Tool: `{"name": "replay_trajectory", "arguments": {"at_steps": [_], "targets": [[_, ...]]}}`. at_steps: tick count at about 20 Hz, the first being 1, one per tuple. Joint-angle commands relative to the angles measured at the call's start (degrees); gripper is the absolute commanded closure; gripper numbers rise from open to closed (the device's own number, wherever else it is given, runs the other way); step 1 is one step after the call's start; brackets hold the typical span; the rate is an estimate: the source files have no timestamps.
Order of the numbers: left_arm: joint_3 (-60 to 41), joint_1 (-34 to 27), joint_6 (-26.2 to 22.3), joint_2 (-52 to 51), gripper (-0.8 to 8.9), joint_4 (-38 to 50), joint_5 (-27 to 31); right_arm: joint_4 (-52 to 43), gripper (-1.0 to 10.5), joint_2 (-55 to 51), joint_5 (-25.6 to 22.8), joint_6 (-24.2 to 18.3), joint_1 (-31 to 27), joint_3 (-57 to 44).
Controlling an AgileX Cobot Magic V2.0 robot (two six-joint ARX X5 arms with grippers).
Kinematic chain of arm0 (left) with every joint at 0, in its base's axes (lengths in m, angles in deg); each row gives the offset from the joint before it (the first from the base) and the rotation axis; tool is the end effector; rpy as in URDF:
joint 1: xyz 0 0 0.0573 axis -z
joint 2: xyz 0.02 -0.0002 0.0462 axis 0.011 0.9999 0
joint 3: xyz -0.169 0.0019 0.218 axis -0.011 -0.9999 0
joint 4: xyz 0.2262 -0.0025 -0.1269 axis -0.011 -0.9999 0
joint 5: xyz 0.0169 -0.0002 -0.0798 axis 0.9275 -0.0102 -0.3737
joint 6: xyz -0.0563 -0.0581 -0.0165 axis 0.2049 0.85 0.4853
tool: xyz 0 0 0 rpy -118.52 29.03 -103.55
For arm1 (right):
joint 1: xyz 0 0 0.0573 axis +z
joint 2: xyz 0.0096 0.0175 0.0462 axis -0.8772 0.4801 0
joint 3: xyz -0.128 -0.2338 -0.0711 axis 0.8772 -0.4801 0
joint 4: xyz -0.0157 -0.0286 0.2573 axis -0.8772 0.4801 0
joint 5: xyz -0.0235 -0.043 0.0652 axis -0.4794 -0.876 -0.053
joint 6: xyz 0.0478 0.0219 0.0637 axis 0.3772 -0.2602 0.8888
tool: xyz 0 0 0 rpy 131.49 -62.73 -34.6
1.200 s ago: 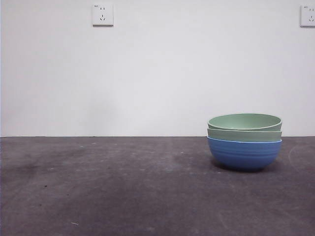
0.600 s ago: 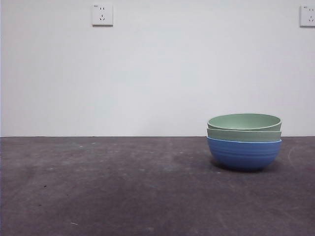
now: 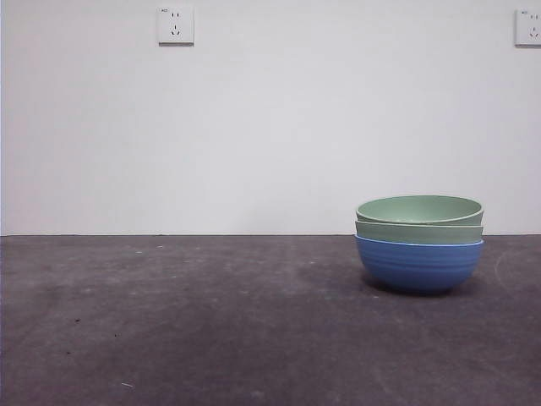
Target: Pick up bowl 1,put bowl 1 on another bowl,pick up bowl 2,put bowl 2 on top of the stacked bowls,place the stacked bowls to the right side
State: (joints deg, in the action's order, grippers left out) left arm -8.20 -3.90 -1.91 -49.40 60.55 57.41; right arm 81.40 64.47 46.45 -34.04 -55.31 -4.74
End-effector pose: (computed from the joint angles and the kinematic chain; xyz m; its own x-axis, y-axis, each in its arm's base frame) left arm 0.1326 0.0064 0.1464 0.9835 0.0379 -0.1769 -0.0431 0.9987 -0.0257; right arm 0.1379 0.0375 0.3231 0.4686 0.3822 -0.7965 -0.2633 0.9210 0.2870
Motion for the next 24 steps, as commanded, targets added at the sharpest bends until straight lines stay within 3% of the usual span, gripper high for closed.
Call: {"name": "replay_trajectory", "arguments": {"at_steps": [1,21,24], "targets": [[-0.7,-0.26,2.6,-1.51,8.17,-1.88,-0.17,-0.13,9.4,-0.04,-0.15,-0.31,0.07,-0.13],[-0.68,-0.24,4.09,-2.71,8.17,-2.91,-0.55,-0.13,9.4,-0.07,-0.15,-0.31,0.07,-0.13],[-0.68,-0.24,4.09,-2.71,8.16,-2.91,-0.55,-5.62,9.4,-2.14,-1.62,-2.82,-0.66,-0.26]]}}
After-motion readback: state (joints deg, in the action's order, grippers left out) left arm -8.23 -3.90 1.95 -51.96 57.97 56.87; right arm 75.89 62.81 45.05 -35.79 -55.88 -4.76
